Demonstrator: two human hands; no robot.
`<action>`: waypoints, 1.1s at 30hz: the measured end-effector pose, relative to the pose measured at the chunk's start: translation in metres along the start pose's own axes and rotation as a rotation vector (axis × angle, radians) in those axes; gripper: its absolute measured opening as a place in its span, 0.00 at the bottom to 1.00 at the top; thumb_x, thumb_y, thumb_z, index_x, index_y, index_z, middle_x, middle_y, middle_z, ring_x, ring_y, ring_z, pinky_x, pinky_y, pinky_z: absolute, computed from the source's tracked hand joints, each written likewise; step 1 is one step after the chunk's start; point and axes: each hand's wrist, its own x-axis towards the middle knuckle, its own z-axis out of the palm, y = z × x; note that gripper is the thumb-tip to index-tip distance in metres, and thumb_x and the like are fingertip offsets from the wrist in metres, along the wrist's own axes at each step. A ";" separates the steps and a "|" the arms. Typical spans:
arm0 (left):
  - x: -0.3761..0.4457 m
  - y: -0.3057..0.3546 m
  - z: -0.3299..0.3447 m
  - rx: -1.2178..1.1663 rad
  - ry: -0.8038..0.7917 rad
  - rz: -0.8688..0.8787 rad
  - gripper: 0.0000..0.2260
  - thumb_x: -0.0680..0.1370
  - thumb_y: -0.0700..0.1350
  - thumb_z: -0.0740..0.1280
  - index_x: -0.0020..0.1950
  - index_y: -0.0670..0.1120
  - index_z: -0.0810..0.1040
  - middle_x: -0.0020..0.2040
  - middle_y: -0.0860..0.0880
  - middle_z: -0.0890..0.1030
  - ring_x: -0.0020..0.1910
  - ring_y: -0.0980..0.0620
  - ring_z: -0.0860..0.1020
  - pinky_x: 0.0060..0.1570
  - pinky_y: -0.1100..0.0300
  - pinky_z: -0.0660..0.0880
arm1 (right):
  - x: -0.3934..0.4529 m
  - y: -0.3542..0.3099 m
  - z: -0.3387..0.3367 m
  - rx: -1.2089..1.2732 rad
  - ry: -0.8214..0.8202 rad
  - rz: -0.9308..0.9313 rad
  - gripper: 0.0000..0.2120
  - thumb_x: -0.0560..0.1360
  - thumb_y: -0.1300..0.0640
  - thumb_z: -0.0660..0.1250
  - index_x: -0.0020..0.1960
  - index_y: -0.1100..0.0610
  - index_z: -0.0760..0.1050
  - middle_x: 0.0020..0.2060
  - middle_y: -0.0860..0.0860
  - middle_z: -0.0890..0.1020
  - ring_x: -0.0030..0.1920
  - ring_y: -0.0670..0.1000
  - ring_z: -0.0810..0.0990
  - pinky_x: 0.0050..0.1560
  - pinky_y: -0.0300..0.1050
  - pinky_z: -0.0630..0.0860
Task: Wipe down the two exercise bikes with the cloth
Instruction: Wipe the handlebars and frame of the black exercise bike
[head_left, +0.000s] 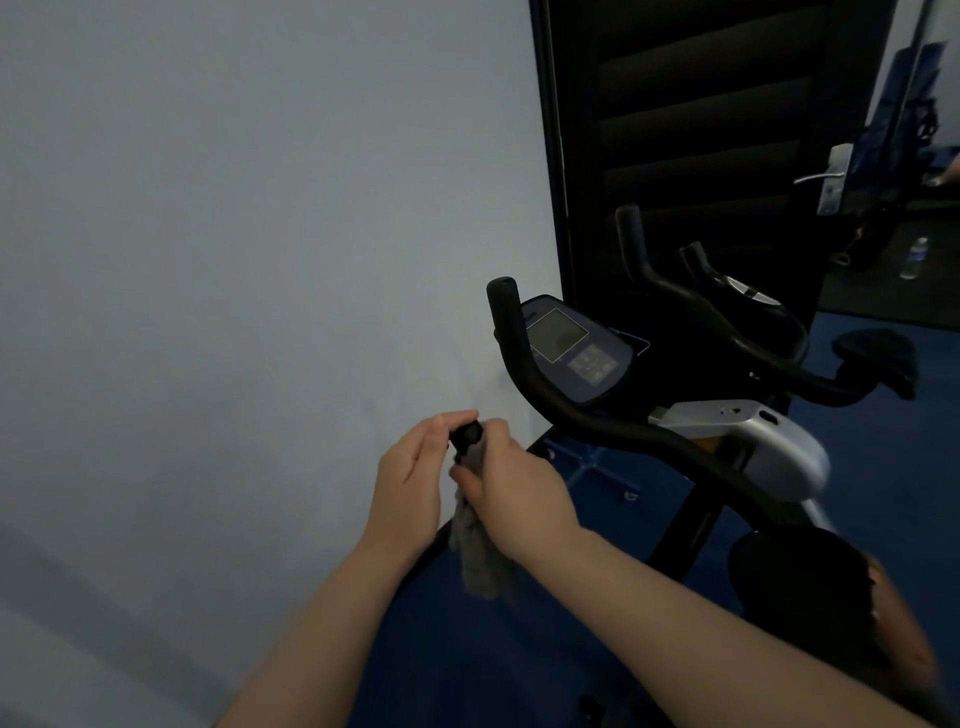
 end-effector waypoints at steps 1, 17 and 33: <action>-0.004 -0.003 0.003 0.003 0.013 0.005 0.18 0.84 0.51 0.52 0.60 0.50 0.81 0.57 0.56 0.82 0.58 0.60 0.78 0.57 0.71 0.70 | -0.007 0.006 0.003 -0.102 0.006 -0.004 0.17 0.81 0.44 0.59 0.62 0.54 0.62 0.52 0.51 0.78 0.47 0.52 0.79 0.38 0.46 0.72; -0.009 -0.008 0.015 -0.021 0.108 0.049 0.18 0.82 0.53 0.52 0.62 0.52 0.79 0.60 0.58 0.80 0.61 0.60 0.76 0.65 0.57 0.72 | -0.017 0.020 -0.024 -0.122 -0.265 0.104 0.21 0.79 0.38 0.57 0.59 0.55 0.65 0.49 0.52 0.78 0.43 0.51 0.74 0.39 0.47 0.67; -0.031 -0.018 0.040 -0.015 0.150 0.068 0.17 0.83 0.50 0.53 0.73 0.53 0.67 0.68 0.65 0.68 0.69 0.69 0.65 0.65 0.77 0.59 | -0.057 0.074 -0.070 -0.527 -0.661 -0.149 0.21 0.80 0.40 0.59 0.60 0.56 0.61 0.35 0.46 0.69 0.50 0.56 0.76 0.62 0.48 0.68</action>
